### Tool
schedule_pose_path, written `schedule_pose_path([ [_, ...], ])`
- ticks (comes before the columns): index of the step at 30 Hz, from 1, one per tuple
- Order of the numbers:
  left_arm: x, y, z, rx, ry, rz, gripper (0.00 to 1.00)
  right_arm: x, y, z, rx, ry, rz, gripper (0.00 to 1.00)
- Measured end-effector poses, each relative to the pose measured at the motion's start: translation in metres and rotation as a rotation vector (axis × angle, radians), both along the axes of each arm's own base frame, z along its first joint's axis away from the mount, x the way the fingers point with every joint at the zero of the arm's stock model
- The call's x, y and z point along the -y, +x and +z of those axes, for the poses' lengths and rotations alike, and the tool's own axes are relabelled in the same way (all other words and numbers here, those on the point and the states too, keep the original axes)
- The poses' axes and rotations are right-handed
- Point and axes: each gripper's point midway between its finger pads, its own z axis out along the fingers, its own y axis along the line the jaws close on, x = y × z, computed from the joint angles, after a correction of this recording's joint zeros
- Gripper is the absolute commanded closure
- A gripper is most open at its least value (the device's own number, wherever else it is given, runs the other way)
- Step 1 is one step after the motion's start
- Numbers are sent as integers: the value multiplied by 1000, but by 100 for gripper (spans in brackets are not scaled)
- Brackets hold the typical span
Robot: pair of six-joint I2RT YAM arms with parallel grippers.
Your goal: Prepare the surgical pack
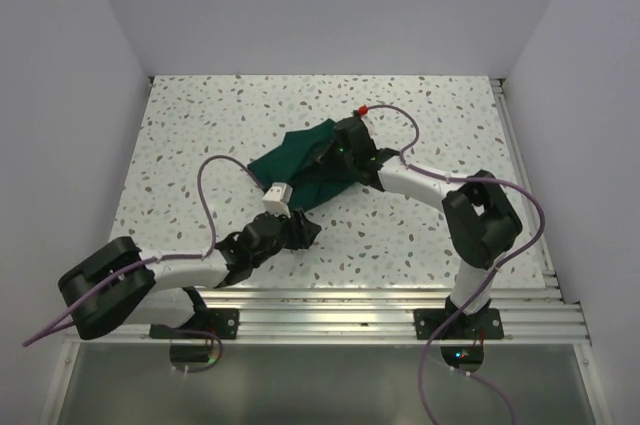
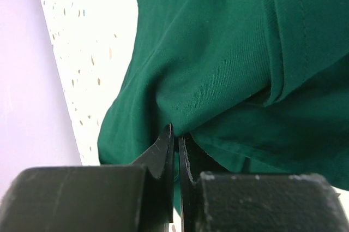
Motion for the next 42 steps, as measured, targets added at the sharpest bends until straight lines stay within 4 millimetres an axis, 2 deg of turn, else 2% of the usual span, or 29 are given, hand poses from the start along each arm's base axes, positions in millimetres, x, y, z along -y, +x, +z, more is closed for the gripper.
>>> schedule_pose_path([
  [4,-3,1,-25,-73,-49,91,46,-2,-3,0,-9,7,16,100],
  [7,-2,4,-35,-110,-77,144,44,-2,-5,0,-16,7,20,100],
  [12,-4,12,-33,-115,-119,211,44,-1,-8,1,-19,14,27,100],
  [17,-1,30,-30,-113,-147,256,44,1,-14,-6,-39,18,24,100],
  [26,2,55,-45,-123,-123,311,45,0,-14,-5,-41,40,13,100],
  [34,4,75,-45,-95,-193,354,46,0,-10,-2,-39,59,0,100],
  [42,15,92,-44,-84,-262,403,46,-12,-8,7,-33,88,0,100],
])
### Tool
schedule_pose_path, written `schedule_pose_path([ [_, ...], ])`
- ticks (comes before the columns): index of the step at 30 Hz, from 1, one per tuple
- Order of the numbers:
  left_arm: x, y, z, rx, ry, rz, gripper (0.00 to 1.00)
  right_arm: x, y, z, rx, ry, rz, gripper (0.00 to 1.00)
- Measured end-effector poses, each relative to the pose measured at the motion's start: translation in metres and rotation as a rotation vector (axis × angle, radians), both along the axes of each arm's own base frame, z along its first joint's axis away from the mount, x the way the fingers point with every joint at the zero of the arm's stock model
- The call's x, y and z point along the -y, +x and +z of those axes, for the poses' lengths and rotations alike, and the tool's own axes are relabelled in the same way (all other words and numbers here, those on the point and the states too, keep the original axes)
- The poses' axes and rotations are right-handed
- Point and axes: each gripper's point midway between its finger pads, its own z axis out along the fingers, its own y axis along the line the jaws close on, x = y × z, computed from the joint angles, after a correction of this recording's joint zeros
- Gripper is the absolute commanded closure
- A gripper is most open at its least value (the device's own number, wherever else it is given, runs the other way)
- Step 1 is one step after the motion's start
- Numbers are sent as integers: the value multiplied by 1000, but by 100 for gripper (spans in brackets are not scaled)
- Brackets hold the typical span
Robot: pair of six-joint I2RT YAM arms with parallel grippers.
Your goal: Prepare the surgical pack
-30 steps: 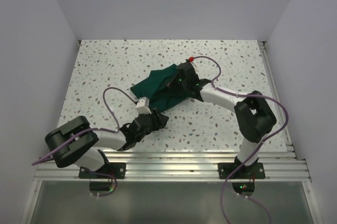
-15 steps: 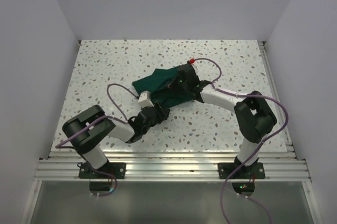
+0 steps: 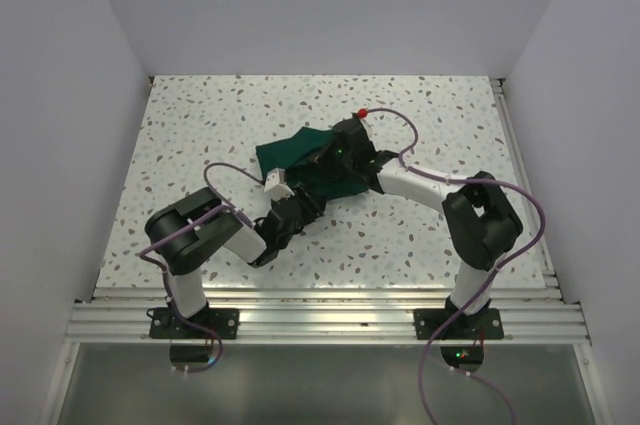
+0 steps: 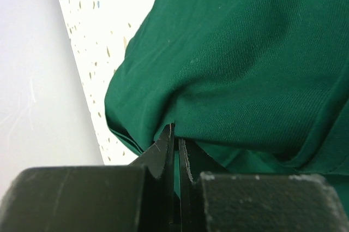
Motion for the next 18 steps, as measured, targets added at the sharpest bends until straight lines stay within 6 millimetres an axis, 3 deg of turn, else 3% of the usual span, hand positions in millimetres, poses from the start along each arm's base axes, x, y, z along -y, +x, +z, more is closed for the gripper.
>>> schedule_pose_path([
  [8,-2,12,0,-5,-17,88,47,-9,-5,-7,-18,6,1,100],
  [18,-1,24,0,0,4,131,47,-2,-10,-13,-11,-9,-35,100],
])
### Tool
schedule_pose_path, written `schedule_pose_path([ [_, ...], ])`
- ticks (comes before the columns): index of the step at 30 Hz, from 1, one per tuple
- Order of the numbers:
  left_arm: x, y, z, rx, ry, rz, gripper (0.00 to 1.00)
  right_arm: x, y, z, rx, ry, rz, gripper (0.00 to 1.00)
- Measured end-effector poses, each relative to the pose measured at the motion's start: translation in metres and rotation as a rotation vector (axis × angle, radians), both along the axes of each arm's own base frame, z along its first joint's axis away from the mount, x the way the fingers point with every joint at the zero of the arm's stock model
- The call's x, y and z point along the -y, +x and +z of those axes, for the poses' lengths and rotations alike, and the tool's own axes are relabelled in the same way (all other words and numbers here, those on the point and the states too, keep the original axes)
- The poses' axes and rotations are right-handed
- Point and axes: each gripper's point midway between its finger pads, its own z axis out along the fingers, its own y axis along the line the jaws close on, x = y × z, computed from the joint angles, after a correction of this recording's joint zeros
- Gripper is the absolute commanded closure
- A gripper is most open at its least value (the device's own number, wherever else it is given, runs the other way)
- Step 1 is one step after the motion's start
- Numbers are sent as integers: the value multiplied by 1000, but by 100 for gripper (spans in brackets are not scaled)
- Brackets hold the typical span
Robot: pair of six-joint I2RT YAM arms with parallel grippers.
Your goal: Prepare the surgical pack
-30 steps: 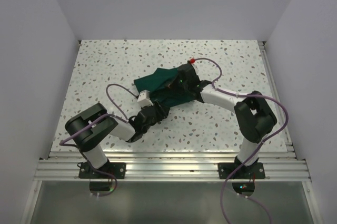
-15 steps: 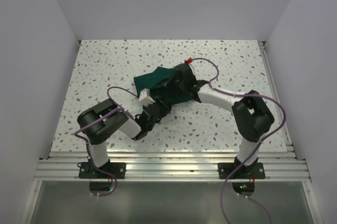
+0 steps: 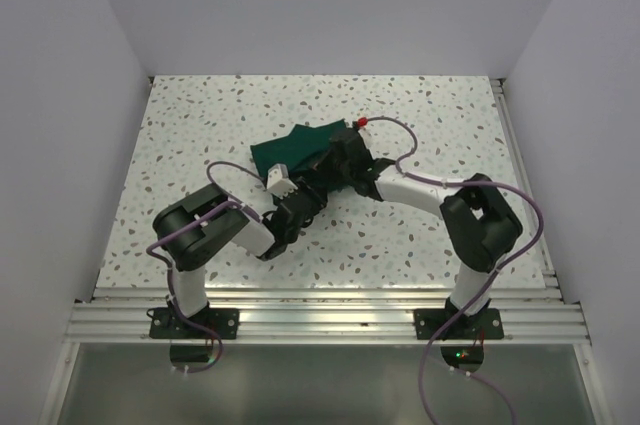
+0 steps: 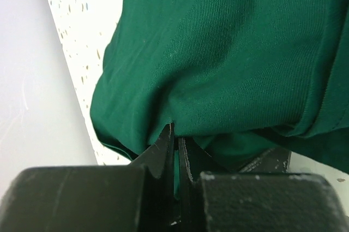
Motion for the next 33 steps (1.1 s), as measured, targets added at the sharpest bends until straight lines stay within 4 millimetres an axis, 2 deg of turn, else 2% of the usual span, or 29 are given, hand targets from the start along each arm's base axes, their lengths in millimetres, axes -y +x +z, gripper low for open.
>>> schedule_pose_path([
  [17,1,4,0,-9,15,9,47,13,-11,12,31,-16,-10,100],
  [28,1,5,-1,-6,35,2,48,16,-15,5,21,-41,-3,100],
  [33,2,-3,0,0,104,-16,48,17,-17,2,13,-52,5,100],
])
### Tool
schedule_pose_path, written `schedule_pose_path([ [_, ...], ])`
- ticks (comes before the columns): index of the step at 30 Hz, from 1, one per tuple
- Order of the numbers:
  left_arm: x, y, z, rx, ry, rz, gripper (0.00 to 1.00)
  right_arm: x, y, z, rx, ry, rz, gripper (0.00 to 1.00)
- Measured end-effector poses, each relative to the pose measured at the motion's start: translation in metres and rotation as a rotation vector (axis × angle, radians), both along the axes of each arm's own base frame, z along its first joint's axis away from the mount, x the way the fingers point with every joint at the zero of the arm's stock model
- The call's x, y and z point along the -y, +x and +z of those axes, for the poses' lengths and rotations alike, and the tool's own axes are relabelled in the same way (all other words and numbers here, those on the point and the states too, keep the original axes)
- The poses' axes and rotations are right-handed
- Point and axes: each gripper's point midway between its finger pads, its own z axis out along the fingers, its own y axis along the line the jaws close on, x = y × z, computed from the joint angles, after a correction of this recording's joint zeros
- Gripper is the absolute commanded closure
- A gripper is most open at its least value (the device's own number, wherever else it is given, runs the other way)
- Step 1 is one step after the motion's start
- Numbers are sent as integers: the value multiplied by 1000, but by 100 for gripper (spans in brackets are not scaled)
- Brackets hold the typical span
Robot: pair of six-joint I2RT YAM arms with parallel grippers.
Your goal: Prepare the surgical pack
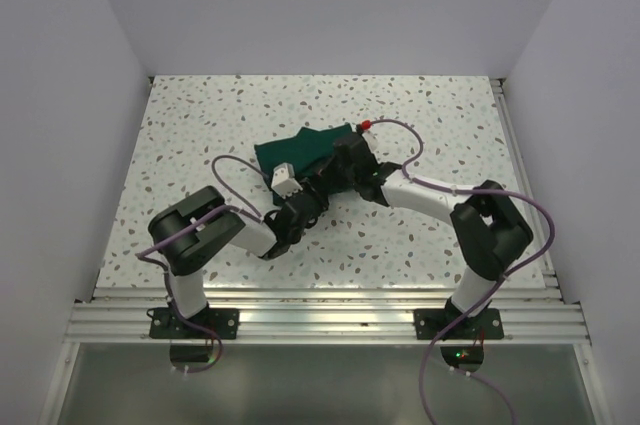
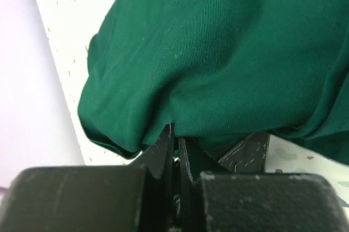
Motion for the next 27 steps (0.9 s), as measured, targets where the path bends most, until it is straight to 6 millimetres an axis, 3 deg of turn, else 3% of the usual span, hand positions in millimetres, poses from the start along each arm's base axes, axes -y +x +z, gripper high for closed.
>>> schedule_pose_path([
  [16,-14,-42,4,-35,73,-84,48,-1,-3,-18,-47,-49,22,98],
  [22,-16,-64,40,0,55,-146,47,-2,-2,-19,-53,-66,31,87],
  [27,-48,-90,71,22,41,-163,45,-2,-6,-20,-61,-84,61,80],
])
